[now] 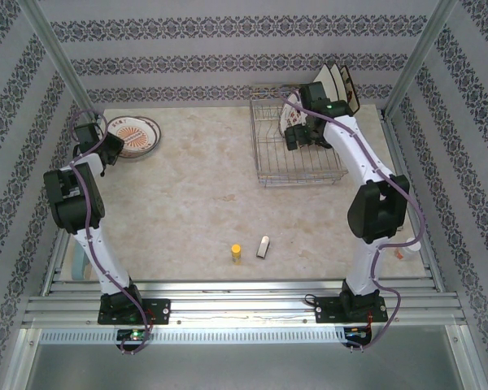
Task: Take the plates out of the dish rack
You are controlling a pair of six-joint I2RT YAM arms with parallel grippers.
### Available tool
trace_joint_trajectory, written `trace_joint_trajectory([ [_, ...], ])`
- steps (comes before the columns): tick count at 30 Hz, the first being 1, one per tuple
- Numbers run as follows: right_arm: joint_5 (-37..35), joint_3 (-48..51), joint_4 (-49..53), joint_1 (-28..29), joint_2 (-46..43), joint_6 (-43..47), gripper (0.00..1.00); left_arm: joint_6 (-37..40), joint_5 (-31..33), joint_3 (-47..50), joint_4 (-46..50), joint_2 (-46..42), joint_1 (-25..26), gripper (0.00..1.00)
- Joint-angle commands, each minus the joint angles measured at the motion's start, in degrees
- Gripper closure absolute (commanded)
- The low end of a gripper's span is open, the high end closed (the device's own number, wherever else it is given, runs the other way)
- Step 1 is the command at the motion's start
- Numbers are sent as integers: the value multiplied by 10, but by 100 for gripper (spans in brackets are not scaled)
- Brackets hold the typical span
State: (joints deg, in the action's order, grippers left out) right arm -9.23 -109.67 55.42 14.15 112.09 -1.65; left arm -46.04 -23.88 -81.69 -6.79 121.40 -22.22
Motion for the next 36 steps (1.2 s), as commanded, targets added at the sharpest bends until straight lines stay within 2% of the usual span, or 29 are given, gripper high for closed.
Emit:
trace_joint_trajectory([
  [1,-14,-22,23,6,10,10,2,38,8,-14,35,7,-1,91],
  [13,-12,-53,38,12,22,13,2,112,26,-34,108,6,5,73],
  [18,-14,-68,46,15,28,16,2,181,64,-60,176,1,15,67],
  [23,-13,-79,50,18,29,16,2,242,112,-95,243,1,29,56],
  [31,-10,-96,58,20,31,19,2,285,154,-130,300,24,50,49],
  [36,-11,-104,61,19,32,21,2,312,193,-128,323,1,57,43],
])
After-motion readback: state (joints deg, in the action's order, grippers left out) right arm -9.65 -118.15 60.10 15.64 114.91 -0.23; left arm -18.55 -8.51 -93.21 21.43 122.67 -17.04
